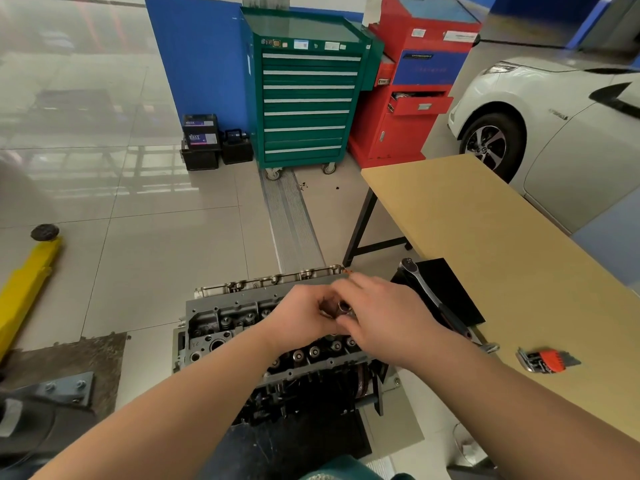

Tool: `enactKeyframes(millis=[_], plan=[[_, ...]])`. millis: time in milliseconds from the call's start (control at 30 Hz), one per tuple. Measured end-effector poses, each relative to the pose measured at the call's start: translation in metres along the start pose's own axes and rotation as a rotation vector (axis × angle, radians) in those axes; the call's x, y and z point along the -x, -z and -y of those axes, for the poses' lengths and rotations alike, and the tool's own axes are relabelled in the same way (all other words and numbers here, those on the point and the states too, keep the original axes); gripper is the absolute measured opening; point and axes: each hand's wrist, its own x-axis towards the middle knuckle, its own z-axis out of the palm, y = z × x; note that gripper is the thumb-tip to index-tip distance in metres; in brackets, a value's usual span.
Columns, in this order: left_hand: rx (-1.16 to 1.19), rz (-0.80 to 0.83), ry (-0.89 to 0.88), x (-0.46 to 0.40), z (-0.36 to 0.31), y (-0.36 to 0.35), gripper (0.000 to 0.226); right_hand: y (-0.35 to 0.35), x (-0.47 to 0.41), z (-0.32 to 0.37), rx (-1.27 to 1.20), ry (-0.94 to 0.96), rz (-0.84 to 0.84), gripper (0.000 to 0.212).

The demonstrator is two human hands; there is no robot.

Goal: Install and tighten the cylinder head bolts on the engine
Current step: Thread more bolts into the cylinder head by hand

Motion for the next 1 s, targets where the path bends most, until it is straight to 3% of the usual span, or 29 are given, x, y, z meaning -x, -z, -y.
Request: enactKeyframes(millis=[67, 133, 300, 467, 667, 867, 933, 1000], plan=[[0.115, 0.057, 0.016, 0.001, 0.002, 0.002, 0.026, 0.001, 0.001, -0.001, 0.012, 0.061, 0.03, 0.024], [0.195, 0.104, 0.032, 0.002, 0.002, 0.003, 0.036, 0.0, 0.0, 0.003, 0.08, -0.016, 0.011, 0.026], [0.002, 0.022, -0.045, 0.004, 0.0, -0.003, 0.025, -0.003, -0.009, 0.008, 0.209, -0.191, 0.035, 0.052], [-0.061, 0.036, -0.001, 0.0, 0.007, 0.004, 0.01, 0.007, 0.0, 0.001, -0.021, 0.012, 0.107, 0.03], [0.049, 0.049, -0.021, 0.005, -0.001, -0.002, 0.033, 0.003, -0.005, 0.011, 0.057, -0.136, 0.072, 0.03], [-0.082, 0.043, -0.092, 0.004, 0.002, -0.007, 0.004, 0.002, -0.008, 0.007, 0.224, -0.253, 0.138, 0.059], [-0.085, 0.057, -0.095, 0.005, 0.0, -0.008, 0.004, 0.003, -0.006, 0.003, 0.186, -0.217, 0.105, 0.056], [-0.099, 0.062, -0.059, 0.003, 0.005, -0.006, 0.005, 0.004, -0.002, 0.0, 0.048, -0.095, 0.083, 0.04]])
